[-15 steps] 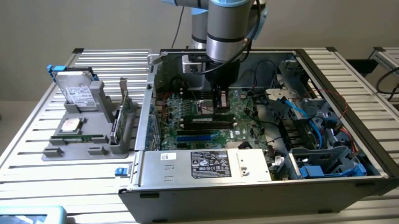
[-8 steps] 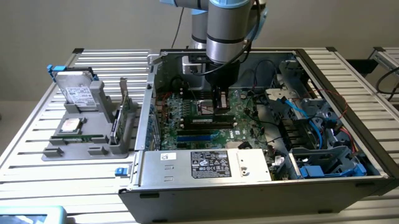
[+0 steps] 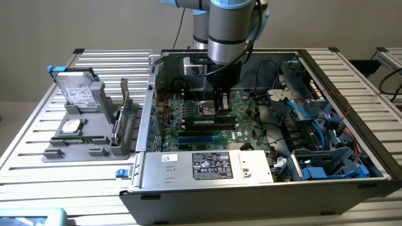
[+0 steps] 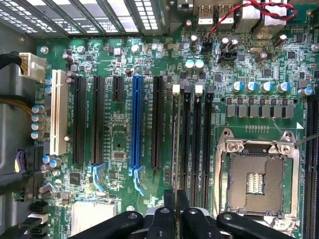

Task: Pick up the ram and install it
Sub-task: 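Insert the ram into the slot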

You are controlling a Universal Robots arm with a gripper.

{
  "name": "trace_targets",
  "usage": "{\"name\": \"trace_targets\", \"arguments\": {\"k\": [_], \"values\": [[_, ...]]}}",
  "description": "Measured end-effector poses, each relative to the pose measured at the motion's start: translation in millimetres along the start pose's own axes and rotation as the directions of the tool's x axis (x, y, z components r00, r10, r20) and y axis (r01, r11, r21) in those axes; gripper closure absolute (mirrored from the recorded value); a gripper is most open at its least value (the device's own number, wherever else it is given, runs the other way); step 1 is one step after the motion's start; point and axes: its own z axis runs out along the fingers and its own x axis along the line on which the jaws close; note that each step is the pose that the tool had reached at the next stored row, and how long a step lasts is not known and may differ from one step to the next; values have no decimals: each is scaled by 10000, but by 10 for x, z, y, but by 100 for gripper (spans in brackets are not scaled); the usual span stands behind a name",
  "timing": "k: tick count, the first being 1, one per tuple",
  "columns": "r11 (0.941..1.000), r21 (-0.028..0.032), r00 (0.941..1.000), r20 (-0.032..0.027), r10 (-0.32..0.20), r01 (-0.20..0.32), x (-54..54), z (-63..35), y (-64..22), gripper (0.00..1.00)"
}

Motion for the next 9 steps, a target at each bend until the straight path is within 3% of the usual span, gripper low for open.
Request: {"name": "trace_targets", "arguments": {"k": [9], "values": [[10000, 15, 10000, -13, 2, -2, -14, 9, 6, 87]]}}
